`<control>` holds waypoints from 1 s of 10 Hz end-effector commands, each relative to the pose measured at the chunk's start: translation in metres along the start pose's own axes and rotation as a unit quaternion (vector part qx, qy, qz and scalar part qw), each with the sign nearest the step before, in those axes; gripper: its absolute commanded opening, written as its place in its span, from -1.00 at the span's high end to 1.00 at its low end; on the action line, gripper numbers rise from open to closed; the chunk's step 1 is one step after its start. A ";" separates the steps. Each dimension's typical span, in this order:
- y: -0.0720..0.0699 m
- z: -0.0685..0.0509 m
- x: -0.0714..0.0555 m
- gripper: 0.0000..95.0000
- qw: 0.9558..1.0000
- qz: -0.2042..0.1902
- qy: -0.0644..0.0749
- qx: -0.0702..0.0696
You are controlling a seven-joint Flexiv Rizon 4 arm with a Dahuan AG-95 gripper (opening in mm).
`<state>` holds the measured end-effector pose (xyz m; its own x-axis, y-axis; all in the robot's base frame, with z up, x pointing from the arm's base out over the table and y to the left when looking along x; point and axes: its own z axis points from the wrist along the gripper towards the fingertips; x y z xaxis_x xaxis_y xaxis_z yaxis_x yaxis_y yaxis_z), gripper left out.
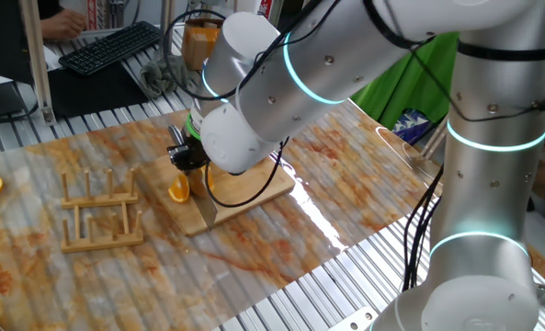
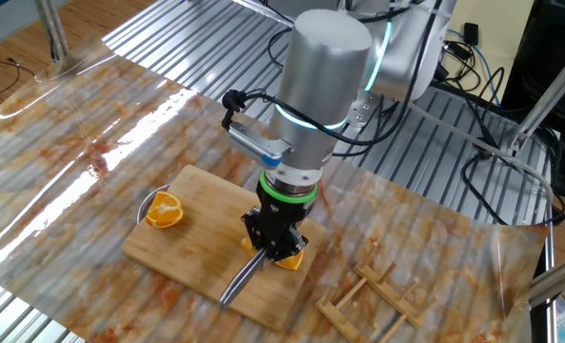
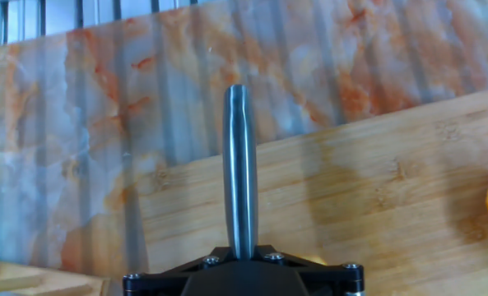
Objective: Chop the orange
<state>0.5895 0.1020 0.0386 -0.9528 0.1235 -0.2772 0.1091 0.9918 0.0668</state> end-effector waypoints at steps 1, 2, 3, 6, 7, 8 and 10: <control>-0.002 -0.005 0.000 1.00 1.000 -0.007 0.026 0.004; -0.003 -0.005 -0.002 1.00 1.000 -0.012 0.026 0.012; -0.003 -0.005 -0.003 1.00 0.999 -0.010 0.027 0.013; -0.006 -0.010 -0.007 1.00 0.999 -0.002 0.041 0.014; -0.007 -0.012 -0.010 1.00 0.999 0.004 0.048 0.009; -0.009 -0.014 -0.011 1.00 0.999 0.004 0.049 0.010; -0.011 -0.022 -0.017 1.00 0.998 0.009 0.060 0.005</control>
<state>0.5982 0.0870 0.0615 -0.9756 0.1399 -0.1690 0.1309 0.9894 0.0632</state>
